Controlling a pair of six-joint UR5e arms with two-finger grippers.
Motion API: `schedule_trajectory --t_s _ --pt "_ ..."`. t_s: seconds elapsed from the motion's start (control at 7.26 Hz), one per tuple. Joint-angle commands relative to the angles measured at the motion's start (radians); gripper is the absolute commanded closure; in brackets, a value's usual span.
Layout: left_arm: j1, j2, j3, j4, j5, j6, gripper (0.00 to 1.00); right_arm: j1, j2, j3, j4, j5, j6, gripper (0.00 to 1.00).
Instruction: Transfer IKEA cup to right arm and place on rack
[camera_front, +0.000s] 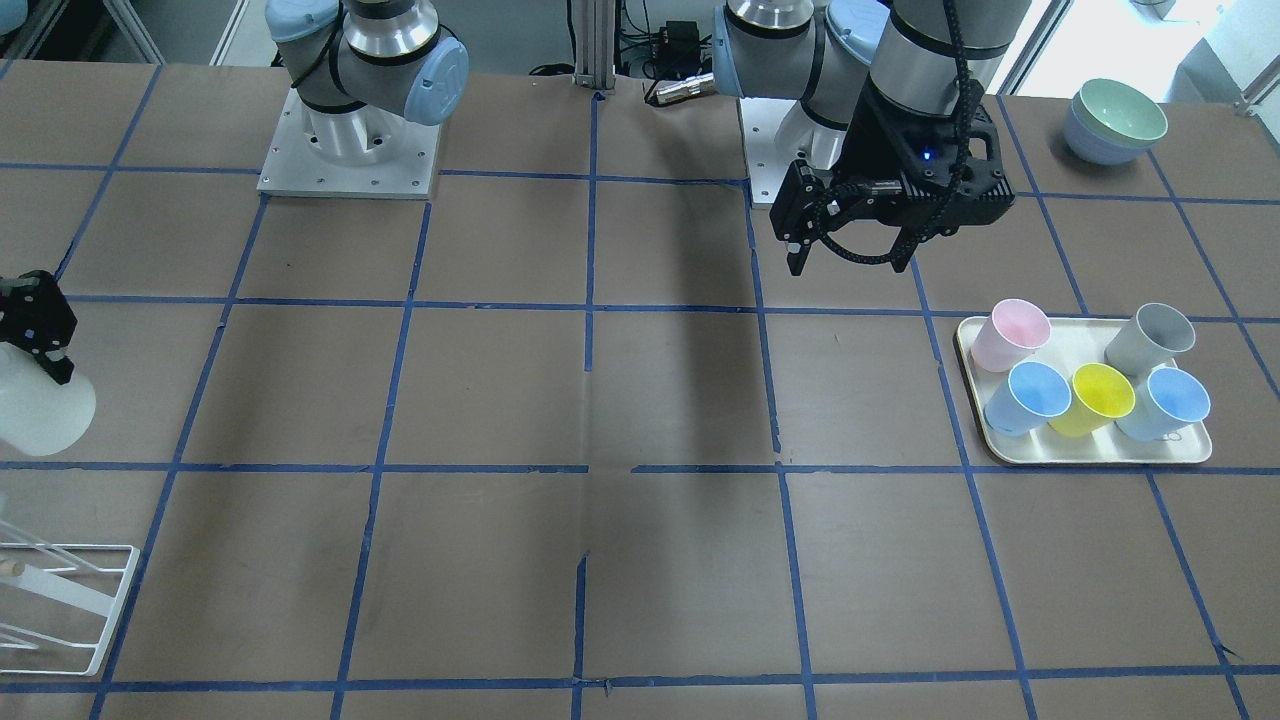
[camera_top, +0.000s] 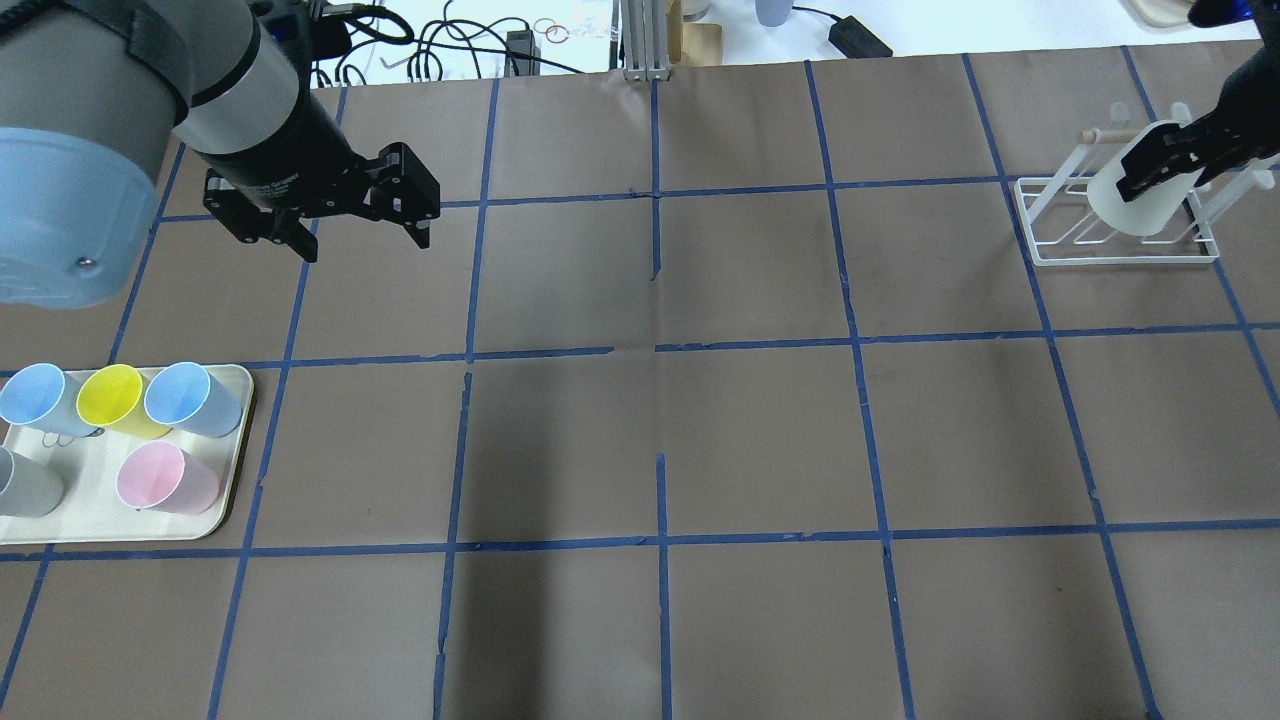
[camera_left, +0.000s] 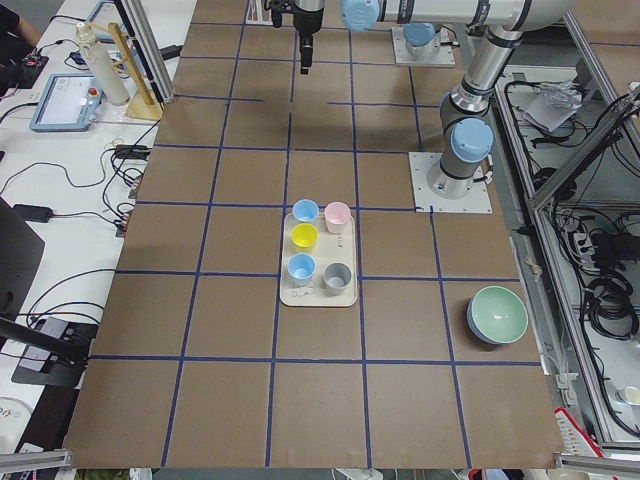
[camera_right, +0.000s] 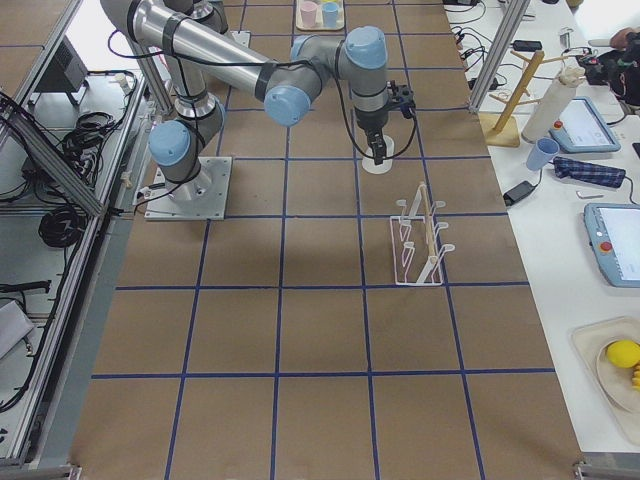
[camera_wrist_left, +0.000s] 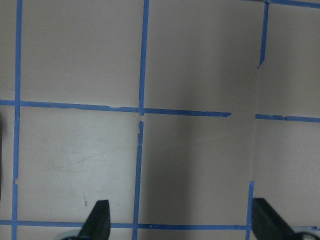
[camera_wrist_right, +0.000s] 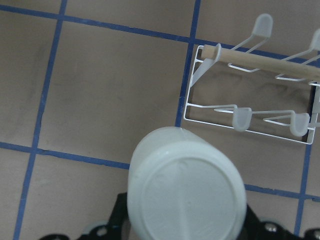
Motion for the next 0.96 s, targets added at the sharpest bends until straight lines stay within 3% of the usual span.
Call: schedule_trajectory --t_s 0.0,0.83 --pt "0.004 -0.003 0.005 0.0 0.023 0.01 0.0 -0.048 0.059 -0.01 -0.074 -0.003 -0.046 0.94" --pt "0.004 -0.003 0.002 0.0 0.023 0.008 0.0 -0.048 0.165 -0.059 -0.15 0.005 -0.033 0.94"
